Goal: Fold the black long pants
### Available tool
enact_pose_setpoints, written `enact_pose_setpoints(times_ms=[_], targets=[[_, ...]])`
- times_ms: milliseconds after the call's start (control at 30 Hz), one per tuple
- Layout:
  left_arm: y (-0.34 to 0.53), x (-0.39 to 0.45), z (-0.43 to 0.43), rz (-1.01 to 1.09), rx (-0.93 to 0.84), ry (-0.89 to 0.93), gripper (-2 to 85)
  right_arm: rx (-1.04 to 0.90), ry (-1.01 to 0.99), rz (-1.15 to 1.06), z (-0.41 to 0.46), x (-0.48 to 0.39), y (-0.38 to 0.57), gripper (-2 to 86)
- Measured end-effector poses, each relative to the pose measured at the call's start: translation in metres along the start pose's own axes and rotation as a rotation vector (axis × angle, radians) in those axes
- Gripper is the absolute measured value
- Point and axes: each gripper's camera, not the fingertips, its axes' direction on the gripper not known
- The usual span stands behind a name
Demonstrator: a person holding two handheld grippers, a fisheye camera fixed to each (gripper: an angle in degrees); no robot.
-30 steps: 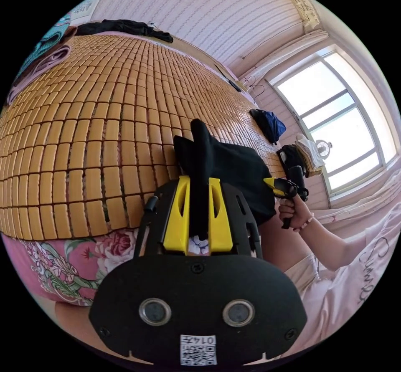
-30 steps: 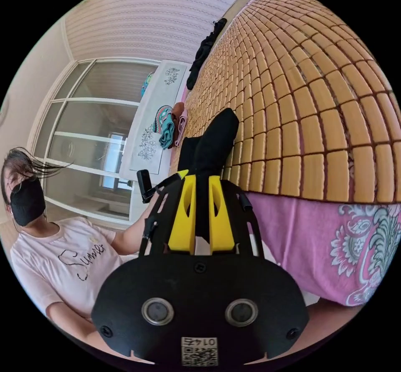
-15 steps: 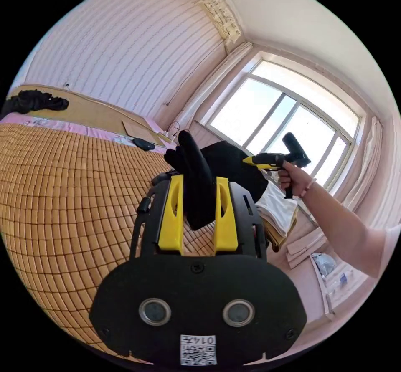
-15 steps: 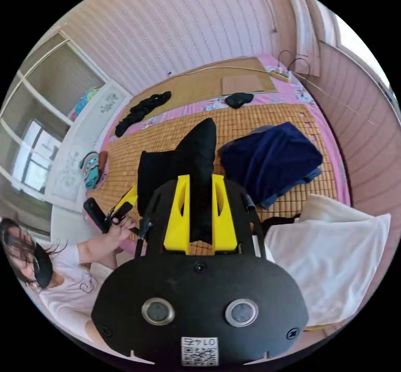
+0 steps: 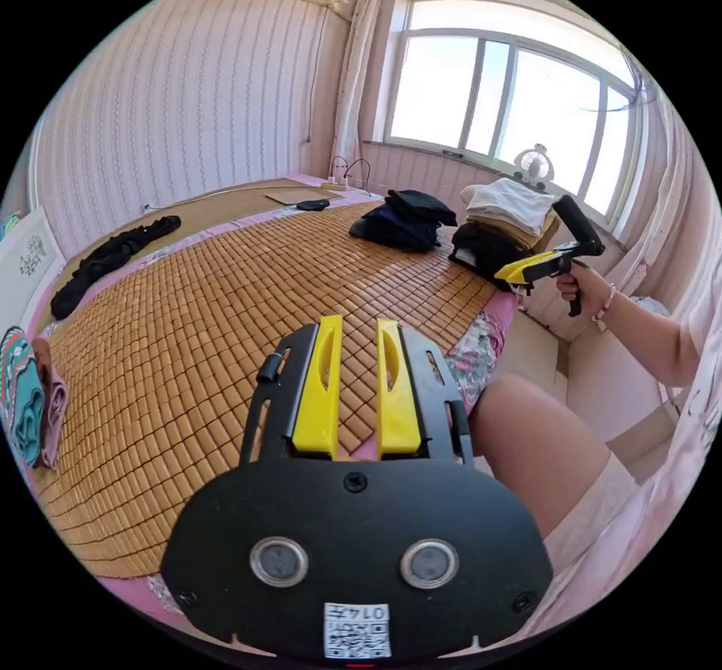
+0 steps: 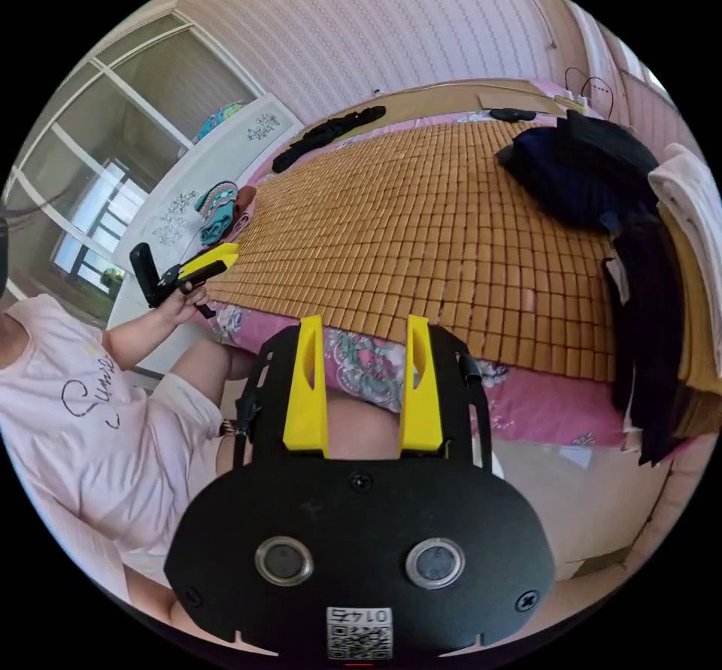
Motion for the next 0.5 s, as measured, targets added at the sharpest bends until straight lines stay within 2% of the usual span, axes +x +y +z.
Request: enact_pose_setpoints(times_ms=[100,233,333,433,500], targets=[[0.052,0.018,-0.088,0.026,-0.07,-0.128,7.6,-0.06,-0.036,0.015,0.038,-0.08,0.075,14.2],[0.093,0.035,-0.192,-0.007,-0.04,-0.31,7.4,-0.034,0.077,-0.09,0.064,-0.195,0.114,13.1],[0.107,0.038,-0.25,-0.032,0.014,-0.438,7.3,0.057,0.152,-0.19,0.073,-0.27,0.105,12.2],[0.121,0.03,-0.303,-0.072,0.1,-0.494,7.2,0.252,0.129,-0.394,0.07,-0.347,0.097,11.1],[0.132,0.018,-0.329,-0.114,0.126,-0.536,7.3,0.325,0.101,-0.454,0.076,-0.382,0.09,10.6]])
